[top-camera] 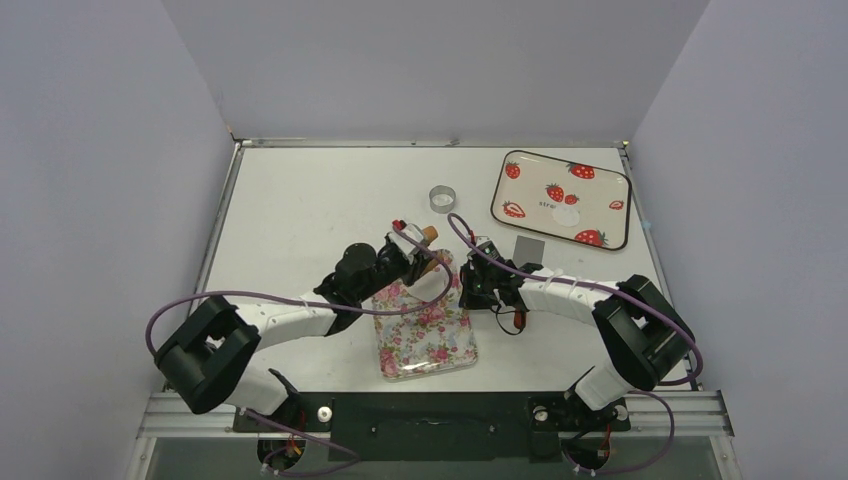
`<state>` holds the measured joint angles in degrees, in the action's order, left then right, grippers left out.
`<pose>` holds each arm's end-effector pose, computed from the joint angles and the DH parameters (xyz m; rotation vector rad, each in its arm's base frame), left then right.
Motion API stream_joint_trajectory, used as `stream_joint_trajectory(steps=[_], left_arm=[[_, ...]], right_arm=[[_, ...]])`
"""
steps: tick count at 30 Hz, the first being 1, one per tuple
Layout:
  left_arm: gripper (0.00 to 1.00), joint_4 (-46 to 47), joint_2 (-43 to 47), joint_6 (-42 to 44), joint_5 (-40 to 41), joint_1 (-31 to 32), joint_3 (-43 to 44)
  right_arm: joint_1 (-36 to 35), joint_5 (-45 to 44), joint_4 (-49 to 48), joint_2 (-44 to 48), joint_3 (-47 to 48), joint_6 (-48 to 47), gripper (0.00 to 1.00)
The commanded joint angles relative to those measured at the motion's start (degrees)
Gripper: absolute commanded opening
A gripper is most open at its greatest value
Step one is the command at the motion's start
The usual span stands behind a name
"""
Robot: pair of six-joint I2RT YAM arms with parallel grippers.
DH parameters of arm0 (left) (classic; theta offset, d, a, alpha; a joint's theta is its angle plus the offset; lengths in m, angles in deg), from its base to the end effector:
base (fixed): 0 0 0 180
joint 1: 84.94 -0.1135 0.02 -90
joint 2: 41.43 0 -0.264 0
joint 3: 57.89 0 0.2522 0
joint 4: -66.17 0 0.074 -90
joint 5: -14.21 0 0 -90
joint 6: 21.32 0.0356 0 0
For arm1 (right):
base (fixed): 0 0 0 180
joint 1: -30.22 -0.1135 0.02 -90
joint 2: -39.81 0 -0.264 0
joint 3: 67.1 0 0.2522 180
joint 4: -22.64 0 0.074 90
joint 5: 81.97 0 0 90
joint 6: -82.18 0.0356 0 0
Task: Roll out the dumpling wrappers from the dough
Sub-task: Place the spatula at the center of the board.
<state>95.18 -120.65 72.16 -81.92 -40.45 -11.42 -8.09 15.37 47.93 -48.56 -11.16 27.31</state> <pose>0.2056 -0.2073 0.2293 0.7562 1.4934 -0.6324 0.2198 0.1795 0.1497 -0.1250 2.6982 0.6061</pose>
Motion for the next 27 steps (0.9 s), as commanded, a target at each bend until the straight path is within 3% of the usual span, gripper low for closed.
stream_joint_trajectory(steps=[1,4,9,20,27], left_arm=[[0.0,5.11,-5.26,-3.94,-1.92,-1.0,2.94],[0.0,6.56,-8.43,-5.63,-1.67,-0.86,3.1],[0.0,8.24,-12.53,-1.18,1.98,-1.25,1.77],[0.0,9.18,-13.54,3.23,2.81,-1.89,-9.19],[0.0,6.79,-13.97,3.27,4.8,-2.83,-9.47]], right_arm=[[0.5,-2.74,2.68,-0.56,-0.27,-0.94,0.0],[0.51,-2.72,2.49,-0.77,-0.32,-0.99,0.0],[0.87,-2.53,2.38,-0.34,-0.95,-0.94,0.0],[1.97,-1.74,1.64,-0.11,-2.09,-0.98,0.0],[2.27,-1.5,1.59,0.21,-2.54,-0.87,0.0]])
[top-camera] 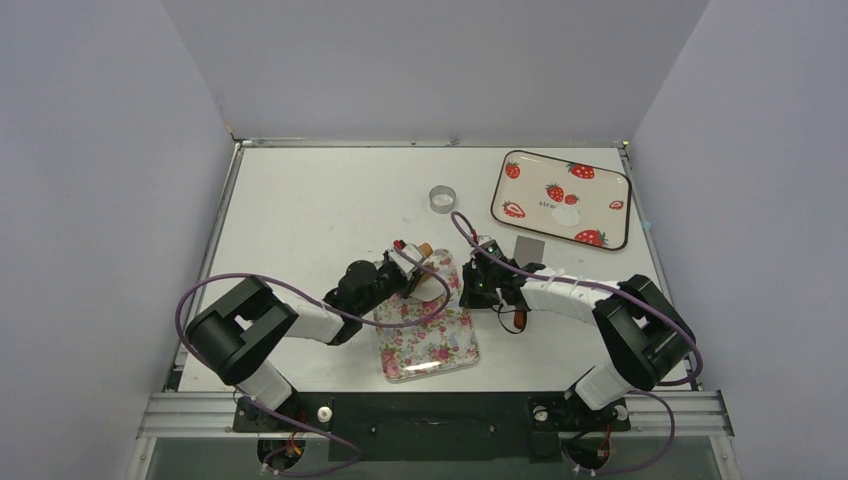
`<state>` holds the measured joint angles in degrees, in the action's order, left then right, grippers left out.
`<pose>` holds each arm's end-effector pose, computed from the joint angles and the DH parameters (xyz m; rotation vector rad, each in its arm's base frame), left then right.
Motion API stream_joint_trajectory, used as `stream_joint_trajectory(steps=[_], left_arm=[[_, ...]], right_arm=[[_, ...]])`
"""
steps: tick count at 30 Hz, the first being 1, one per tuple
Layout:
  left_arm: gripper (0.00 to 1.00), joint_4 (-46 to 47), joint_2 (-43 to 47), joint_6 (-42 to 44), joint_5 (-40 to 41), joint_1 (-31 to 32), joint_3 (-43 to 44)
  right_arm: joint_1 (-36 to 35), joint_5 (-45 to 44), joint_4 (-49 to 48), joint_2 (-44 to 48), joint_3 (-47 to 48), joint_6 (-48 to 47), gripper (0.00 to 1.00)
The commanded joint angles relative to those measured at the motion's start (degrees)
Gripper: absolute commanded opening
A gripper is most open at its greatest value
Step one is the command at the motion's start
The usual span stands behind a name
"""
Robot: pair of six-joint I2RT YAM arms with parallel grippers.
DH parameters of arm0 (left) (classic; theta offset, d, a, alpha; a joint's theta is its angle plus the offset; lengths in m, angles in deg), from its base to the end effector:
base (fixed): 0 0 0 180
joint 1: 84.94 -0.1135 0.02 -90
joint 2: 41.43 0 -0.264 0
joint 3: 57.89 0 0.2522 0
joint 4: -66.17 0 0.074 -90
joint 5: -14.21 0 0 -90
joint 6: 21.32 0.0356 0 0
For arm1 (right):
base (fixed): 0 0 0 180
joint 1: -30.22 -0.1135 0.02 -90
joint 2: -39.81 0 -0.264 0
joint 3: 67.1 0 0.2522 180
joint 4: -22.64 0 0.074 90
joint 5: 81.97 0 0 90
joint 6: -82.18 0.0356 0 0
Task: Roll out the dumpling wrappers from the dough
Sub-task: Place the spatula at the center of the board.
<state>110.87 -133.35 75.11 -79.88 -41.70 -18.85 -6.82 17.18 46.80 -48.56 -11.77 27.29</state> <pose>0.2091 -0.2001 0.1607 0.7806 1.5582 -0.5356 0.2225 0.1750 0.1481 -0.1090 2.6972 0.6422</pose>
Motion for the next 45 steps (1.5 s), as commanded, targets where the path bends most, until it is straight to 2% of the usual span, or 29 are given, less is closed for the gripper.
stream_joint_trajectory(steps=[1,7,13,18,23,28,32,39,45], left_arm=[[0.0,-9.2,-1.32,0.42,3.44,-2.51,-1.36],[0.0,-16.87,-3.34,-3.34,12.98,-3.35,3.47],[0.0,-14.66,-3.4,-2.68,13.03,-2.39,2.38],[0.0,-14.52,0.04,0.8,16.36,-3.15,3.99],[0.0,-19.42,7.77,-2.28,15.13,-4.12,9.45],[0.0,-16.74,12.28,-6.04,10.51,-0.41,10.21],[0.0,-8.9,9.79,-7.19,9.16,4.37,8.91],[0.0,-4.8,-0.12,-7.91,11.61,3.27,10.99],[0.0,-5.64,-3.64,-7.7,10.81,3.29,10.91]], right_arm=[[1.0,-3.38,2.71,0.26,-2.01,-0.77,0.0],[1.06,-3.58,2.66,0.49,-2.32,-0.58,0.0],[1.24,-3.38,2.48,0.39,-2.36,-0.68,0.0],[1.44,-3.02,2.36,0.32,-2.16,-0.82,0.0],[1.44,-2.97,2.43,0.46,-1.78,-0.89,0.0],[1.47,-2.96,2.36,0.94,-1.83,-0.89,0.0],[1.33,-2.87,2.09,1.05,-1.89,-0.76,0.0],[1.35,-3.05,2.1,2.42,-2.79,-0.61,0.0],[1.53,-2.99,2.1,3.19,-3.96,-0.34,0.0]])
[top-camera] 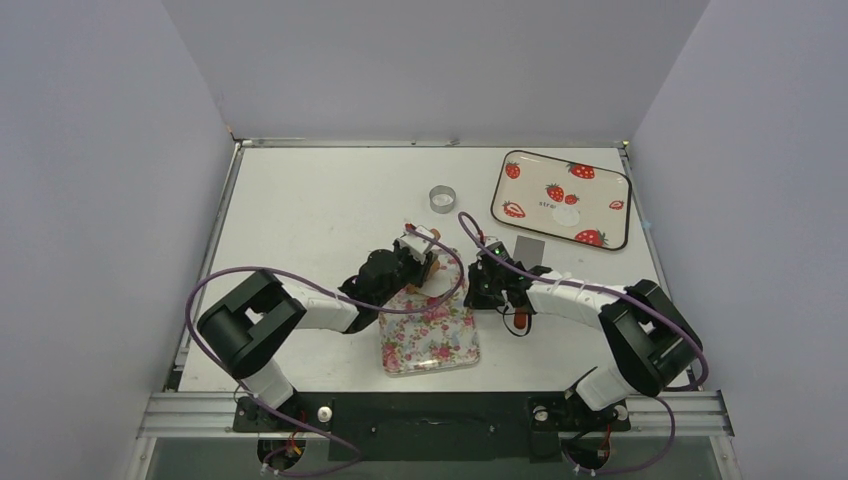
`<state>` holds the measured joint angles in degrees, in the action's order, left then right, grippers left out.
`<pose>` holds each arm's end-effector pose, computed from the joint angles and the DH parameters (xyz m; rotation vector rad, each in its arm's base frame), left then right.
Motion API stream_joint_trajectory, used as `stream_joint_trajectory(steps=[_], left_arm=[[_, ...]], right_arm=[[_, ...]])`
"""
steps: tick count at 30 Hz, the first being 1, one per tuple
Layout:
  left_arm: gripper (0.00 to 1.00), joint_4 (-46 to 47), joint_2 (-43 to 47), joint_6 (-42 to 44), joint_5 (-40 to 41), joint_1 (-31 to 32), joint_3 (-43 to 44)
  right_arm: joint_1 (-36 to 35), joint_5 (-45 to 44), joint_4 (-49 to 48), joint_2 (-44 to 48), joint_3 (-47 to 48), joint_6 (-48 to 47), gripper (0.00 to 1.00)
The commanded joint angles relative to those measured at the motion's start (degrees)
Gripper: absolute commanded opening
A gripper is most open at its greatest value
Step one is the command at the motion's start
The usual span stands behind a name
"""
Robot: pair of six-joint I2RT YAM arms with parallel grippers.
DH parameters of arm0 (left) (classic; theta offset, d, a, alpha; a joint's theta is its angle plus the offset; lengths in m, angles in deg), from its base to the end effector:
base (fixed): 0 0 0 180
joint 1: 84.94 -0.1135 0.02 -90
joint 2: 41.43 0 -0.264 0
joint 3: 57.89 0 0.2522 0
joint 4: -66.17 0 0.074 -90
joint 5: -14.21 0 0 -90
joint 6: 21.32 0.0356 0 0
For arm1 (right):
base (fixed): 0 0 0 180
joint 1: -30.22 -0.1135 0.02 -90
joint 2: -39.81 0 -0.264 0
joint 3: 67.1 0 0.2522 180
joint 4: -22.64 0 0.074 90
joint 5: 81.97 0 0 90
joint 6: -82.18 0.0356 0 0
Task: Roll out the dumpling wrappers from the dough
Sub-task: Place the spatula at the center of the board.
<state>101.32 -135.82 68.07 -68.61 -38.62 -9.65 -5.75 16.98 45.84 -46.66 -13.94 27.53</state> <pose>0.2258 -0.2300 0.1740 0.6079 1.6799 -0.4830 0.2191 0.1659 0.1475 -0.0777 2.6830 0.6413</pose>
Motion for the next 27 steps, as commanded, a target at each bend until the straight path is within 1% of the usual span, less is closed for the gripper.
stream_joint_trajectory(steps=[1,5,7,10,16,22,27], left_arm=[[0.0,3.28,-1.38,-1.06,-0.35,0.95,0.21],[0.0,3.48,-2.26,-1.79,2.04,3.97,-5.01],[0.0,3.0,-2.46,-1.99,2.76,4.26,-6.72],[0.0,2.69,-2.75,0.93,3.92,3.74,-8.29],[0.0,-0.6,-3.83,4.22,6.06,0.5,-9.56],[0.0,-4.21,-4.75,2.34,8.43,0.0,-8.24],[0.0,-3.19,-4.68,2.52,8.33,0.03,-7.89]], right_arm=[[0.48,-2.89,3.05,1.42,-2.03,-0.62,0.0],[1.06,-2.36,3.11,1.42,-2.21,-1.16,0.0],[1.34,-2.05,3.46,1.2,-2.15,-1.64,0.0],[1.62,-1.92,3.68,1.32,-2.17,-1.99,0.0],[2.16,-1.71,3.13,1.66,-2.53,-1.84,0.0],[2.93,-1.02,3.26,0.83,-1.8,-2.45,0.0],[3.25,-0.72,3.37,0.71,-1.71,-2.61,0.0]])
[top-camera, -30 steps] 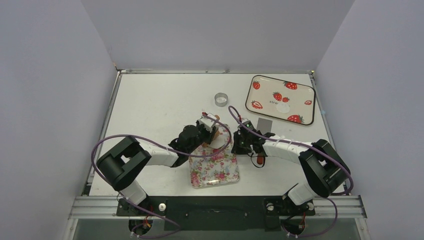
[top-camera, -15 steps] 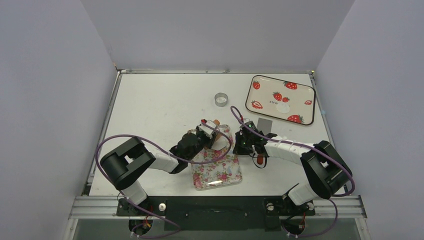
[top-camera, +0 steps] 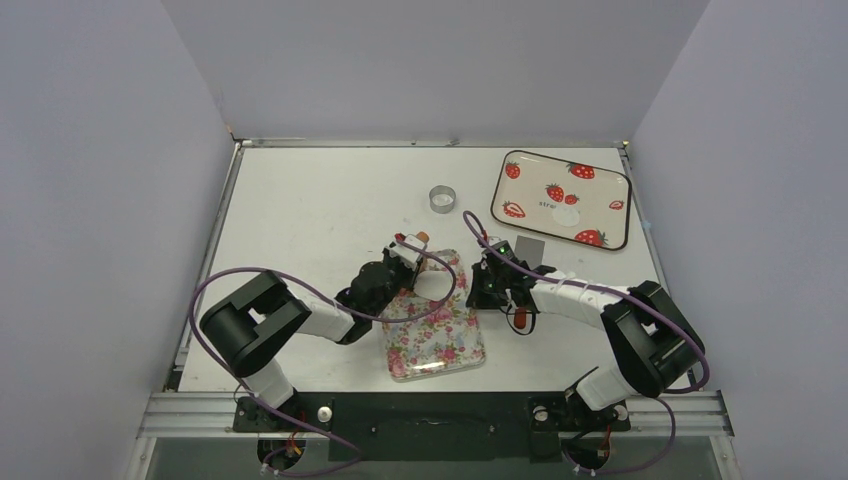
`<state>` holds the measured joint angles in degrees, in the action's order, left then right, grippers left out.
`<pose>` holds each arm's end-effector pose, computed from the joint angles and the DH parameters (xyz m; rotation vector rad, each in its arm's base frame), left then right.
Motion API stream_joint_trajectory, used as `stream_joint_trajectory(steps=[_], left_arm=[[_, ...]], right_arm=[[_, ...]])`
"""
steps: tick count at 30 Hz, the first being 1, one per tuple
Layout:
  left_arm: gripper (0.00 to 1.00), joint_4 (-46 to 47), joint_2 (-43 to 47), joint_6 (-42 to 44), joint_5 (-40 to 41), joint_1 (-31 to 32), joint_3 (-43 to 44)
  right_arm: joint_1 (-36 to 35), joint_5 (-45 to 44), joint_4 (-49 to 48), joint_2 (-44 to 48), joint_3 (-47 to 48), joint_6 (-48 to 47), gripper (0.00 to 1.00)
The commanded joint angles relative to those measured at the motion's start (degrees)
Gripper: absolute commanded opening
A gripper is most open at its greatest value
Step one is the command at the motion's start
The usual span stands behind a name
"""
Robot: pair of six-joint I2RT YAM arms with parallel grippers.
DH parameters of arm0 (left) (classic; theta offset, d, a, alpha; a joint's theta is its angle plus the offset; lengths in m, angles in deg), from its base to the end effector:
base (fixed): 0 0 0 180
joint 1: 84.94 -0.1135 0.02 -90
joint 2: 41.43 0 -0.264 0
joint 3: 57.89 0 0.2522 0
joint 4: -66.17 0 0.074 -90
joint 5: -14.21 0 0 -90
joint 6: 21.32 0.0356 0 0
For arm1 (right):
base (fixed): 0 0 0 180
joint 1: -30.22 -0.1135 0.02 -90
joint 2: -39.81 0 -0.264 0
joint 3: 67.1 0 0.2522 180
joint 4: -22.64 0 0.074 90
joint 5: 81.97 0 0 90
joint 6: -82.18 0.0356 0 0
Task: Roll out the dumpling wrappers from the dough
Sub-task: Place the spatula at the center of the board.
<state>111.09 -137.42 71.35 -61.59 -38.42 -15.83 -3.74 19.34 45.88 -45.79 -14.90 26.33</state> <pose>0.2150 -0.2140 0.1552 0.5515 1.6460 -0.3509 0.2202 0.1567 0.1469 -0.0753 2.6883 0.6716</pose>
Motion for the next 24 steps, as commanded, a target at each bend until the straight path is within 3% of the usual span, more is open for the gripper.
stream_joint_trajectory(steps=[1,11,14,19,24], left_arm=[[0.0,-12.74,-2.95,-0.7,1.25,-0.22,-1.52],[0.0,-15.64,10.35,2.1,2.14,0.39,6.4],[0.0,-12.71,11.93,3.39,0.8,2.75,7.47],[0.0,-6.63,9.07,-3.61,-5.29,4.21,6.55],[0.0,-2.04,2.48,-4.35,-6.08,4.23,6.93]], right_arm=[[1.23,-3.06,3.34,-0.24,-0.7,-1.47,0.0],[1.3,-3.12,3.79,-0.19,0.61,-1.61,0.0],[1.26,-3.13,3.99,0.23,0.76,-1.77,0.0],[1.19,-2.99,3.86,0.54,0.42,-1.7,0.0],[1.09,-2.54,3.06,0.53,-0.25,-1.26,0.0]])
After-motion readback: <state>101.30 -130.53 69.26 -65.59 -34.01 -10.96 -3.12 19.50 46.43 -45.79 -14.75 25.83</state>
